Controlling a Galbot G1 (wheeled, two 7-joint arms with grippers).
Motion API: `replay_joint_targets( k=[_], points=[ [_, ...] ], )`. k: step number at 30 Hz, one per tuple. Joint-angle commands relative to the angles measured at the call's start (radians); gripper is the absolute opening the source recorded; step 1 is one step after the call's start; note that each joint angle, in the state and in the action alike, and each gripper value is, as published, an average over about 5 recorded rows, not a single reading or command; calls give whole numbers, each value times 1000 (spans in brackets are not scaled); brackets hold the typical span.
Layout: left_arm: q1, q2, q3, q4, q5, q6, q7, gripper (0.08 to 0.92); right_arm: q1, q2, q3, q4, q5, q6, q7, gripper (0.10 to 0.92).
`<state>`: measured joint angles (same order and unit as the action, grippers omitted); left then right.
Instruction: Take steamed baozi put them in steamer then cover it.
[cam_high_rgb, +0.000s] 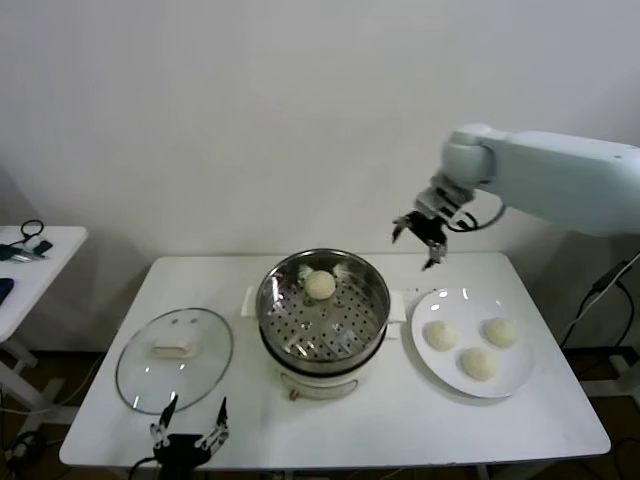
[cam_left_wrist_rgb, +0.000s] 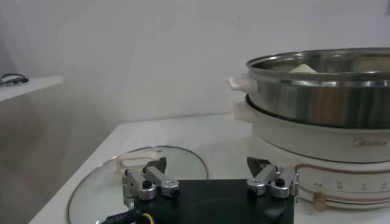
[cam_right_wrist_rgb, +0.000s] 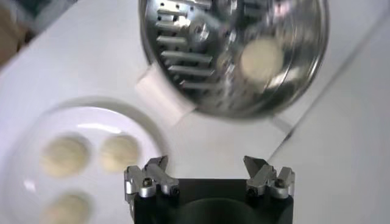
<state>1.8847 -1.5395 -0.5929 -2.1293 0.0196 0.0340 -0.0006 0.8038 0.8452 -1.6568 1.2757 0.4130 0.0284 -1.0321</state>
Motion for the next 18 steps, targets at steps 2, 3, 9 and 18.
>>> replay_joint_targets(
  k=[2, 3, 9, 18],
  points=[
    [-4, 3, 0, 4, -3, 1, 1, 823, -261, -212, 85, 76, 46, -326, 68, 823],
    [-4, 3, -1, 4, -3, 1, 1, 823, -291, -202, 110, 59, 29, -328, 72, 823],
    [1, 0, -4, 3, -3, -3, 0, 823, -444, -128, 223, -59, -74, -328, 89, 823],
    [8, -4, -4, 9, 4, -14, -4, 823, -591, -37, 349, -174, -162, -328, 123, 823]
  ],
)
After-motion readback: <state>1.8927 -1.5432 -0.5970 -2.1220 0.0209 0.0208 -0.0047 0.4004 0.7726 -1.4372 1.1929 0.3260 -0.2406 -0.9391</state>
